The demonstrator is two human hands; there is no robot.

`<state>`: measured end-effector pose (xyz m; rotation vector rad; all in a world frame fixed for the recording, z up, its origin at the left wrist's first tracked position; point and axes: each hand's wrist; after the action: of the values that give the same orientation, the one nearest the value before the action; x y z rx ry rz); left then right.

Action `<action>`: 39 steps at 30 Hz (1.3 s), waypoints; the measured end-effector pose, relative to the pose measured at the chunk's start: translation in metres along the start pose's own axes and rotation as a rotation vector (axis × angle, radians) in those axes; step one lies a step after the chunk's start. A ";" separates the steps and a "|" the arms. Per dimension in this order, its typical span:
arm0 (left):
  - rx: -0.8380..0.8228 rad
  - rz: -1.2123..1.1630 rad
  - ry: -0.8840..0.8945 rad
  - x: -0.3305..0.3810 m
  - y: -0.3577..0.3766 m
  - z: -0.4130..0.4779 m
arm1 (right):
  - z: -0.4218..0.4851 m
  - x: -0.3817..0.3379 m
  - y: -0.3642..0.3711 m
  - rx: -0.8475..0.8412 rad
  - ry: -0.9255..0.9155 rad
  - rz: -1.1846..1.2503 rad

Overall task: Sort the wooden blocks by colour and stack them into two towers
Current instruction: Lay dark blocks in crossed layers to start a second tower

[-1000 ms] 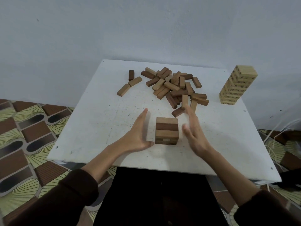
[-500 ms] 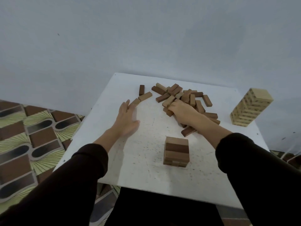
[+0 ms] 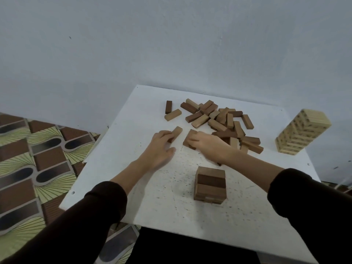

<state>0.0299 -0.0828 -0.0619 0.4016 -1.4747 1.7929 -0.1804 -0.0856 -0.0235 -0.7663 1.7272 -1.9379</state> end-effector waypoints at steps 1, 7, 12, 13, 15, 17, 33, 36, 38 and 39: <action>-0.012 -0.011 0.013 0.003 0.002 -0.003 | -0.003 -0.002 -0.001 -0.020 -0.005 0.058; -0.102 -0.163 -0.009 0.013 0.004 -0.006 | -0.011 -0.002 -0.011 0.084 0.172 0.464; -0.222 -0.086 -0.068 0.012 0.001 0.022 | -0.002 -0.004 -0.009 -0.043 0.475 0.621; -0.248 -0.085 -0.061 0.011 0.002 0.027 | 0.001 -0.005 -0.008 -0.059 0.481 0.618; -0.291 -0.084 -0.033 0.011 0.005 0.035 | 0.007 -0.007 -0.008 -0.068 0.480 0.599; -0.295 -0.084 -0.015 0.011 0.009 0.038 | 0.011 -0.011 -0.010 -0.075 0.476 0.570; -0.139 -0.165 0.092 0.041 -0.005 0.028 | -0.014 -0.013 -0.040 0.148 0.436 0.621; -0.142 -0.191 0.107 0.065 -0.012 0.021 | -0.030 -0.015 -0.055 0.190 0.408 0.549; -0.135 -0.223 0.114 0.081 -0.015 0.012 | -0.043 -0.020 -0.065 0.215 0.421 0.531; -0.137 -0.235 0.121 0.088 -0.017 0.006 | -0.051 -0.022 -0.070 0.221 0.428 0.534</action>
<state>-0.0170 -0.0569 0.0099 0.3737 -1.3947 1.4967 -0.1943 -0.0238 0.0399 0.1969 1.6728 -1.9353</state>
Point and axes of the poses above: each hand's wrist, its own z-axis towards the middle knuckle, its own y-axis out of the palm, x = y × z, and after that the axes turned 10 degrees about x, right-handed
